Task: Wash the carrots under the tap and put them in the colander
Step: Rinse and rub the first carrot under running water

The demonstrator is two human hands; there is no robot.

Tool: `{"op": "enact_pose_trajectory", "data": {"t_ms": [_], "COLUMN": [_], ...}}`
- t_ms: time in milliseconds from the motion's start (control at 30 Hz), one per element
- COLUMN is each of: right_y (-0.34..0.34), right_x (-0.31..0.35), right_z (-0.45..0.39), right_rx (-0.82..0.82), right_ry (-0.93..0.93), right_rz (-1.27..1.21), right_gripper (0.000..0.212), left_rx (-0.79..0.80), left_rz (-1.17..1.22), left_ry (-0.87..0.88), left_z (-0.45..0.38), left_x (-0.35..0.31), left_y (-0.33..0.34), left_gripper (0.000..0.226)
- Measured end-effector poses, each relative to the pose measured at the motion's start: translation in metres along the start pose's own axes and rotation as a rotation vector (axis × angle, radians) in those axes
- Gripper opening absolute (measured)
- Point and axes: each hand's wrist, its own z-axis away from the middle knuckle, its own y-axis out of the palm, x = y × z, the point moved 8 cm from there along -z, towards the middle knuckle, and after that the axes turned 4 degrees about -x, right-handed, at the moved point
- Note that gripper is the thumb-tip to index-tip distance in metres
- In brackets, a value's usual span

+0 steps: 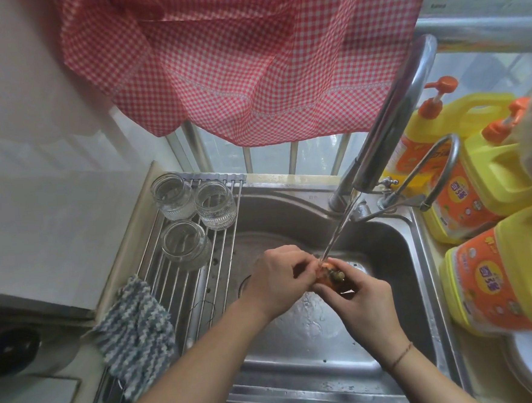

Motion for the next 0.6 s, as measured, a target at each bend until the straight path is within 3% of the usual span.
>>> {"op": "enact_pose_trajectory", "data": {"t_ms": [200, 333, 500, 600], "right_y": [-0.005, -0.006, 0.003, 0.003], "right_x": [0.017, 0.028, 0.028, 0.026], "right_z": [-0.004, -0.003, 0.000, 0.001], "right_rx": [0.041, 0.005, -0.013, -0.029], "right_ry": [-0.059, -0.109, -0.152, -0.121], "right_rz": [-0.092, -0.067, 0.009, -0.021], "right_gripper": [0.042, 0.042, 0.042, 0.042], "left_rx": [0.158, 0.054, -0.196, -0.199], "left_rz": [0.379, 0.696, 0.602, 0.563], "left_ry": [-0.250, -0.406, -0.417, -0.399], "left_z": [0.006, 0.012, 0.022, 0.021], "left_x": [0.012, 0.013, 0.013, 0.013], "left_y": [0.018, 0.022, 0.015, 0.012], "left_gripper": [0.027, 0.012, 0.017, 0.021]}}
